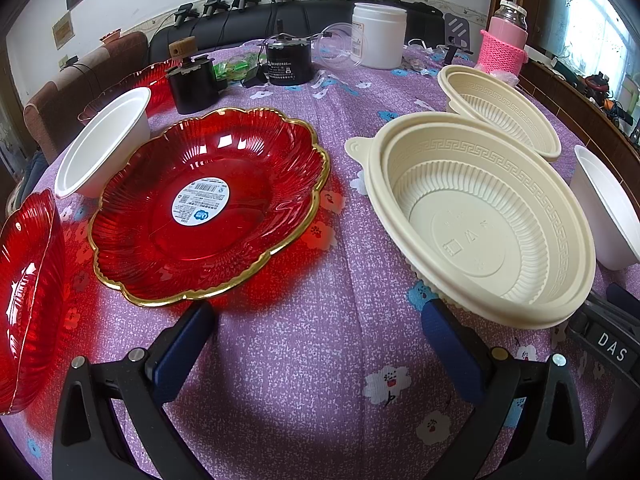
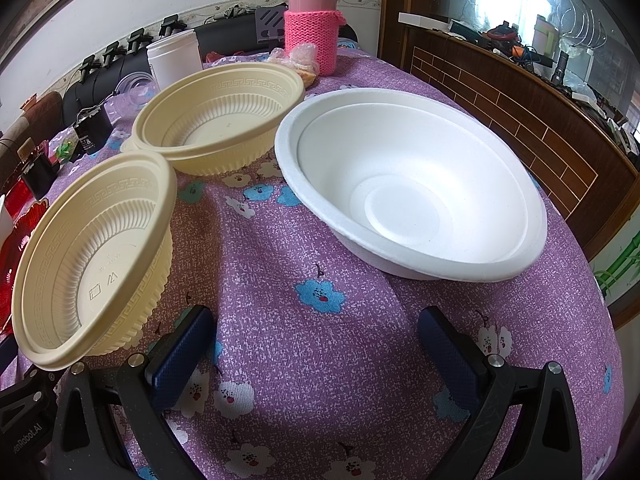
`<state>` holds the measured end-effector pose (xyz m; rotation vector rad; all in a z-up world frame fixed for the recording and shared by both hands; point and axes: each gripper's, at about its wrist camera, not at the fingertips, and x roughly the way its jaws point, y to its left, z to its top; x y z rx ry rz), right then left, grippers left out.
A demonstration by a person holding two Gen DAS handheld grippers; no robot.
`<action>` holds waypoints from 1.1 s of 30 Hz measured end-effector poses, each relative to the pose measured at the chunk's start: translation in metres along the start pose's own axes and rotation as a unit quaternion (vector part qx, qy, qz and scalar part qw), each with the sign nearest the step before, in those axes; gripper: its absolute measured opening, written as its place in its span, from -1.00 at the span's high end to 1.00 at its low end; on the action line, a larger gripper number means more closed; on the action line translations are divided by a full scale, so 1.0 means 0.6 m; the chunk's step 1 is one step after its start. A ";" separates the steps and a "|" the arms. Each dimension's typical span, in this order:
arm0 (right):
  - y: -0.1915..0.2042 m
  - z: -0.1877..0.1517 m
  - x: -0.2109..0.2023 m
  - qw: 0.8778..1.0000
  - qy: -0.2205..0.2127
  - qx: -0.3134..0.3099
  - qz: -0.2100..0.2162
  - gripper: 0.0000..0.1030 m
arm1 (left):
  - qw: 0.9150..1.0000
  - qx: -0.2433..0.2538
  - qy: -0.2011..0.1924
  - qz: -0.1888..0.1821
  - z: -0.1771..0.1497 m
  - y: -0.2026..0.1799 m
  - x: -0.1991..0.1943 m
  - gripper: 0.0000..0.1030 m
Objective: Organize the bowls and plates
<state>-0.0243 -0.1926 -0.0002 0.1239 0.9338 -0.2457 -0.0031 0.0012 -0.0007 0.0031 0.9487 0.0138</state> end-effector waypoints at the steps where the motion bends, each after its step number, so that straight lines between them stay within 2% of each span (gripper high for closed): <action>1: 0.000 0.000 0.000 1.000 0.000 0.000 0.000 -0.98 | 1.000 0.000 0.000 0.000 -0.001 0.001 0.000 -1.00; 12: 0.002 0.000 -0.002 1.000 0.000 0.000 0.000 -0.98 | 1.000 -0.001 0.001 0.003 0.001 0.000 -0.006 -1.00; 16: 0.003 -0.001 -0.005 1.000 0.002 -0.005 0.006 -0.98 | 1.000 0.011 0.028 -0.010 0.002 0.004 -0.008 -1.00; 19: 0.006 0.002 -0.006 0.999 0.023 -0.036 0.030 -0.98 | 0.999 0.024 0.045 -0.015 -0.009 0.004 -0.017 -1.00; 21: 0.004 0.004 -0.005 0.997 0.042 -0.048 0.040 -0.98 | 0.999 0.019 0.040 -0.011 -0.021 0.003 -0.024 -1.00; 25: 0.004 0.001 -0.008 0.997 0.061 -0.041 0.028 -0.98 | 1.000 0.006 0.013 -0.002 -0.046 0.002 -0.037 -1.00; 33: 0.006 -0.003 -0.012 0.999 0.036 -0.020 0.014 -0.98 | 0.998 0.037 0.044 -0.024 -0.059 0.001 -0.051 -1.00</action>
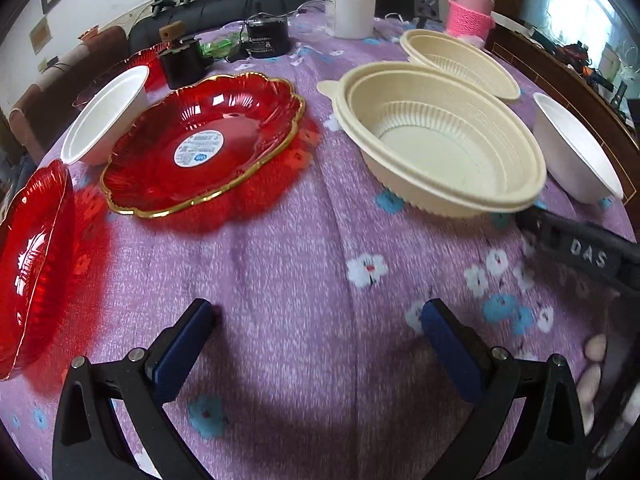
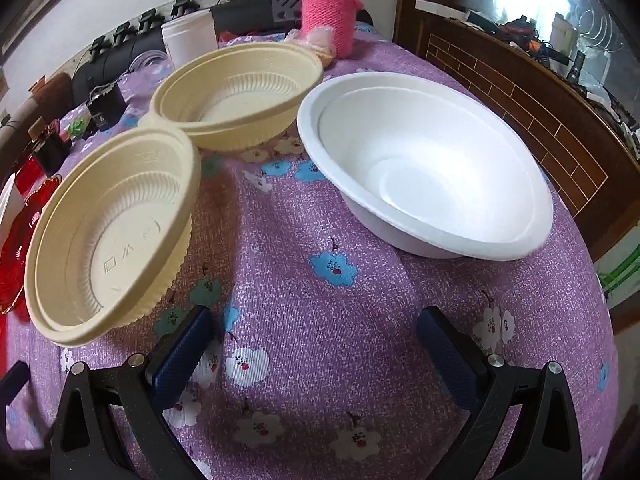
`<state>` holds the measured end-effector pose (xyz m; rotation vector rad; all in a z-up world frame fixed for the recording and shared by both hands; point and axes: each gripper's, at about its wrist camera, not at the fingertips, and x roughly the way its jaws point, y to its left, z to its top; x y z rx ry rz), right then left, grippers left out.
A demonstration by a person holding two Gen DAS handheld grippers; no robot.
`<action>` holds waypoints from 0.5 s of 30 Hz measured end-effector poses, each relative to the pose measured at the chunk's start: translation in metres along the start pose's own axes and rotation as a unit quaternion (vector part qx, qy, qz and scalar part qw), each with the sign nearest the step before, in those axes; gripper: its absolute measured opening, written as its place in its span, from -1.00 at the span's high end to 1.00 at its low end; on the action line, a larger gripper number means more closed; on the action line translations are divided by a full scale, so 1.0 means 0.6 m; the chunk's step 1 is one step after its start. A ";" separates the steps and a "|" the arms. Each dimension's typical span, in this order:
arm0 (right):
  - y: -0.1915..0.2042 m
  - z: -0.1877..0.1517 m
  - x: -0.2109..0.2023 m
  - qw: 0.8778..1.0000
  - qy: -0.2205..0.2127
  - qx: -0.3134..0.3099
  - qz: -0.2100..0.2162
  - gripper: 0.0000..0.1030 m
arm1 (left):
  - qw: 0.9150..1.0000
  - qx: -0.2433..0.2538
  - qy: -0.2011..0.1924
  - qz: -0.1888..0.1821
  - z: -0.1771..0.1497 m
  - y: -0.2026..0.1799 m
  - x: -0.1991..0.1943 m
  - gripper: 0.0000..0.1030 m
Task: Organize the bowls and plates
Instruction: 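Swing the right tool toward the red 'THE WEDDING' plate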
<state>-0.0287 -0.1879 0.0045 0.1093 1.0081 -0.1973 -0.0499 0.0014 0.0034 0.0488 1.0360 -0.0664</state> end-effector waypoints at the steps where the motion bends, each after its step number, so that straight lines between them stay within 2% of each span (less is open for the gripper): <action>1: 0.001 0.001 0.000 1.000 0.001 0.000 -0.001 -0.98 | 1.000 -0.001 -0.004 0.002 -0.003 0.000 -0.001 -1.00; 4: 0.002 0.004 0.002 1.000 0.004 -0.002 0.000 -0.98 | 1.000 -0.003 -0.010 0.005 -0.013 -0.002 -0.006 -1.00; 10: -0.004 -0.006 -0.006 1.000 0.004 -0.004 -0.003 -0.98 | 1.000 0.008 0.021 -0.013 -0.024 -0.002 -0.019 -1.00; 13: -0.015 -0.019 -0.024 1.000 -0.006 0.008 0.003 -0.98 | 0.999 0.005 0.000 -0.036 -0.035 0.006 -0.051 -0.99; 15: -0.020 -0.027 -0.043 1.000 -0.017 0.013 0.011 -0.98 | 0.998 0.008 -0.030 -0.047 -0.043 0.014 -0.086 -0.99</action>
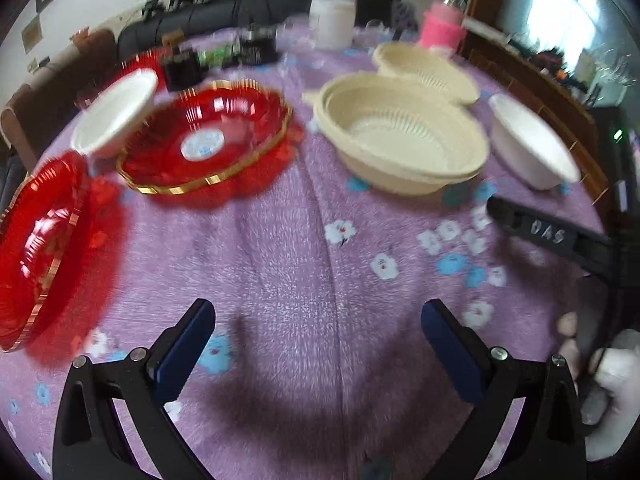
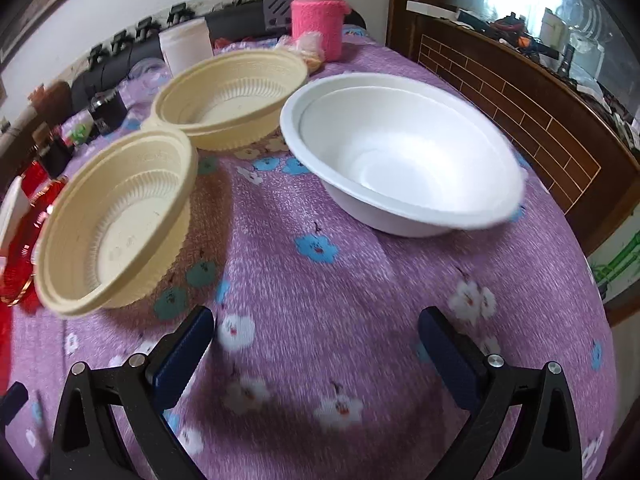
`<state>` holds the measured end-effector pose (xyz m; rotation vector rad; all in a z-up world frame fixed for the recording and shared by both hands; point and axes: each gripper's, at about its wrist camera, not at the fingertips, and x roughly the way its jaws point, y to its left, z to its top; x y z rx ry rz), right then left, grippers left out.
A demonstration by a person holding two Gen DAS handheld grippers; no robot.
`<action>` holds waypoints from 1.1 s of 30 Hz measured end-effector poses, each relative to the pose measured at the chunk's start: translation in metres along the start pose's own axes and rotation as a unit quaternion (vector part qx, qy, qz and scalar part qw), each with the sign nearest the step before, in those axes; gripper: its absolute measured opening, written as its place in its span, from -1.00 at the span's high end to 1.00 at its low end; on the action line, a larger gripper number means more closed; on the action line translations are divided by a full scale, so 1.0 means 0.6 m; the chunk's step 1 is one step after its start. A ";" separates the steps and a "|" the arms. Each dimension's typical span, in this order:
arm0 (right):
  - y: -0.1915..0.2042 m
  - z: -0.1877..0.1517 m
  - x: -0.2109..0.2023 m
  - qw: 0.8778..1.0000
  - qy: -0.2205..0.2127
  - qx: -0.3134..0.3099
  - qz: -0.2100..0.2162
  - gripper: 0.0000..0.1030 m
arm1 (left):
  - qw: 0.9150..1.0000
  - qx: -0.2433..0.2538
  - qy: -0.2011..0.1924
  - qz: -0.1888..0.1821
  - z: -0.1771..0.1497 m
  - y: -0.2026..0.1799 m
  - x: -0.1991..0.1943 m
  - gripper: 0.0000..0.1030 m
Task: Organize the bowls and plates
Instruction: 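Swing the right tool toward the red 'THE WEDDING' plate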
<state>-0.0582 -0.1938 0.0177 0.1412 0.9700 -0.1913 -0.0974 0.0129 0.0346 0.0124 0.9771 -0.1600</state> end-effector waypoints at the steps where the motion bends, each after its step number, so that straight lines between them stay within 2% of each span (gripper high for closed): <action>1: -0.001 -0.004 -0.009 1.000 -0.006 0.000 0.005 -0.98 | 1.000 -0.002 -0.017 -0.006 -0.002 0.003 -0.018 -0.99; 3: -0.001 -0.011 -0.041 0.999 -0.033 -0.007 0.013 -0.98 | 0.999 -0.009 -0.049 -0.017 -0.003 0.015 -0.050 -1.00; 5: 0.008 -0.017 -0.080 0.997 -0.073 -0.025 0.014 -0.98 | 0.993 -0.021 -0.108 -0.032 -0.010 0.032 -0.098 -1.00; 8: 0.031 -0.033 -0.167 0.982 -0.178 -0.061 0.003 -0.99 | 0.979 -0.044 -0.191 -0.048 -0.029 0.061 -0.161 -1.00; 9: 0.043 -0.040 -0.198 0.973 -0.220 -0.075 0.002 -0.99 | 0.978 -0.049 -0.196 -0.054 -0.032 0.072 -0.172 -1.00; 11: 0.066 -0.053 -0.249 0.953 -0.286 -0.096 0.021 -0.99 | 0.981 -0.053 -0.175 -0.057 -0.032 0.097 -0.185 -1.00; 13: 0.087 -0.054 -0.273 0.943 -0.310 -0.106 0.052 -0.99 | 0.984 -0.059 -0.160 -0.045 -0.030 0.122 -0.198 -1.00; 15: 0.121 -0.048 -0.287 0.940 -0.311 -0.121 0.078 -0.99 | 0.980 -0.075 -0.180 -0.028 -0.038 0.157 -0.222 -1.00; 18: 0.173 -0.050 -0.309 0.933 -0.315 -0.151 0.090 -0.99 | 0.968 -0.101 -0.229 0.019 -0.048 0.219 -0.273 -1.00; 19: 0.189 -0.053 -0.318 0.928 -0.322 -0.159 0.095 -0.99 | 0.961 -0.109 -0.250 0.042 -0.054 0.247 -0.297 -1.00; 22: 0.238 -0.063 -0.346 0.914 -0.337 -0.186 0.126 -0.99 | 0.948 -0.121 -0.276 0.105 -0.064 0.310 -0.346 -1.00; 24: 0.281 -0.054 -0.357 0.909 -0.325 -0.202 0.164 -0.99 | 0.941 -0.130 -0.284 0.132 -0.063 0.350 -0.367 -1.00; 25: 0.295 -0.046 -0.352 0.910 -0.315 -0.204 0.177 -0.99 | 0.938 -0.136 -0.283 0.145 -0.063 0.373 -0.375 -1.00; 27: 0.343 -0.025 -0.340 0.917 -0.265 -0.207 0.212 -0.99 | 0.937 -0.151 -0.276 0.152 -0.059 0.417 -0.385 -1.00; 30: 0.392 -0.008 -0.297 0.921 -0.164 -0.198 0.292 -0.99 | 0.941 -0.168 -0.247 0.161 -0.049 0.477 -0.376 -1.00; 32: 0.425 -0.006 -0.239 0.921 -0.074 -0.178 0.338 -1.00 | 0.948 -0.173 -0.213 0.163 -0.041 0.509 -0.354 -1.00; 33: 0.437 -0.011 -0.220 0.921 -0.050 -0.173 0.345 -0.99 | 0.952 -0.175 -0.196 0.156 -0.039 0.522 -0.336 -1.00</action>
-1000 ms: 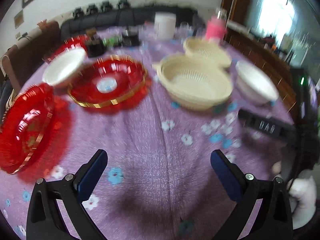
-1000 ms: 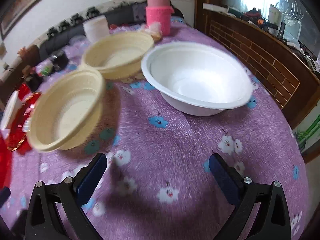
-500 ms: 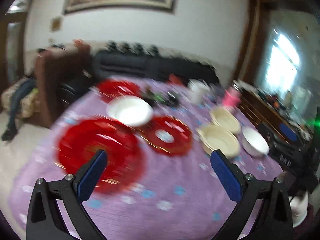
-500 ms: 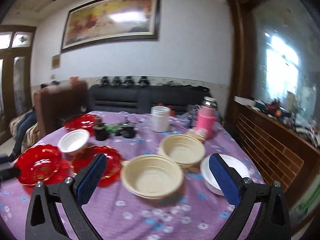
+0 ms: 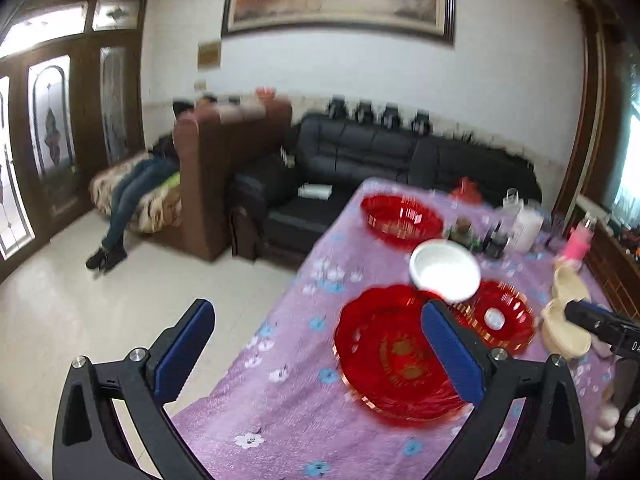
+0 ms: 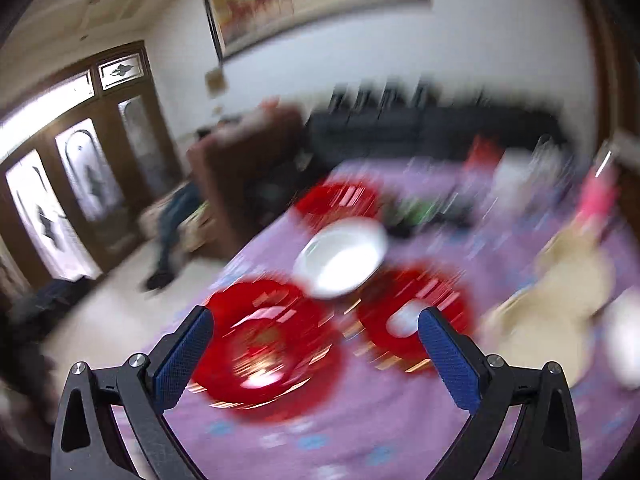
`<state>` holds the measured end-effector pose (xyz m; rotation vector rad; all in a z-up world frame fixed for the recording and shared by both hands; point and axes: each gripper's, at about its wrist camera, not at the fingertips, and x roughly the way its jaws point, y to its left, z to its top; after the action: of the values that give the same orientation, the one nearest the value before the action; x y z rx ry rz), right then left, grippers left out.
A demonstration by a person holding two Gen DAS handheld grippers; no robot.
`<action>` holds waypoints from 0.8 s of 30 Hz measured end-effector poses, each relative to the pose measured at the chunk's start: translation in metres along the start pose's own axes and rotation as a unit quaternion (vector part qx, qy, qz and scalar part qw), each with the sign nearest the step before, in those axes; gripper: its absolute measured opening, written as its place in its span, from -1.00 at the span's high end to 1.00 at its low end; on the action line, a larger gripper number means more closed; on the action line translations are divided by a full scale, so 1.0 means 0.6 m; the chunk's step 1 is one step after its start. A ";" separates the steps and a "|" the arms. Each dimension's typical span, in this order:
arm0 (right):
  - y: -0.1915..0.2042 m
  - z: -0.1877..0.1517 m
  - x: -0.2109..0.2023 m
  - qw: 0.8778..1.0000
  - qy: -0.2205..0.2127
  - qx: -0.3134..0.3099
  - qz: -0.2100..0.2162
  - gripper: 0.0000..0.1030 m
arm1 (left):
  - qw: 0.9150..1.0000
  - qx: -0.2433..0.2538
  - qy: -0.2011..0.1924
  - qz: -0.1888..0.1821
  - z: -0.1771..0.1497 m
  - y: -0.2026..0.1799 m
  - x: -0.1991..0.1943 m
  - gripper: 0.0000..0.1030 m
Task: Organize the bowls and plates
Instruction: 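Swing the right tool toward the red 'THE WEDDING' plate, then close the right gripper on the rim of the red wedding plate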
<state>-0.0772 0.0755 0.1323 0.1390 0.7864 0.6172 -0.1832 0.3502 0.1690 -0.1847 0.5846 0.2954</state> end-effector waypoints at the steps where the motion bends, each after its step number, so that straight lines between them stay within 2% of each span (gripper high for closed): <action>1: -0.003 -0.008 0.024 1.000 0.021 0.010 0.007 -0.97 | 1.000 0.000 0.016 -0.008 -0.003 0.005 0.017 -1.00; 2: -0.006 -0.019 0.052 0.999 0.043 0.015 0.007 -0.89 | 0.999 0.001 0.029 -0.015 -0.011 0.002 0.029 -1.00; 5: -0.022 -0.038 0.109 0.995 0.090 0.032 0.004 -0.43 | 0.997 0.007 0.070 -0.018 -0.027 -0.001 0.083 -1.00; 12: -0.027 -0.044 0.153 0.992 0.120 0.032 -0.026 -0.37 | 0.986 -0.017 0.157 -0.051 -0.043 -0.002 0.205 -0.99; 14: -0.023 -0.043 0.167 0.991 0.127 0.031 -0.031 -0.31 | 0.984 -0.014 0.171 -0.052 -0.047 -0.006 0.227 -0.91; 16: -0.022 -0.041 0.181 0.990 0.136 0.035 -0.032 -0.22 | 0.981 -0.011 0.185 -0.053 -0.050 -0.013 0.245 -0.69; 21: -0.027 -0.044 0.215 0.987 0.150 0.037 -0.043 -0.12 | 0.977 -0.004 0.207 -0.051 -0.057 -0.023 0.280 -0.59; 23: -0.028 -0.046 0.224 0.986 0.154 0.039 -0.043 0.00 | 0.976 0.002 0.213 -0.049 -0.060 -0.029 0.290 -0.47; 24: -0.029 -0.047 0.227 0.986 0.155 0.039 -0.045 0.09 | 0.975 0.004 0.217 -0.050 -0.061 -0.031 0.294 -0.30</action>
<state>-0.0148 0.1358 0.0220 0.0791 1.1130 0.5292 -0.0560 0.3623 0.0410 -0.2729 1.0065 0.1546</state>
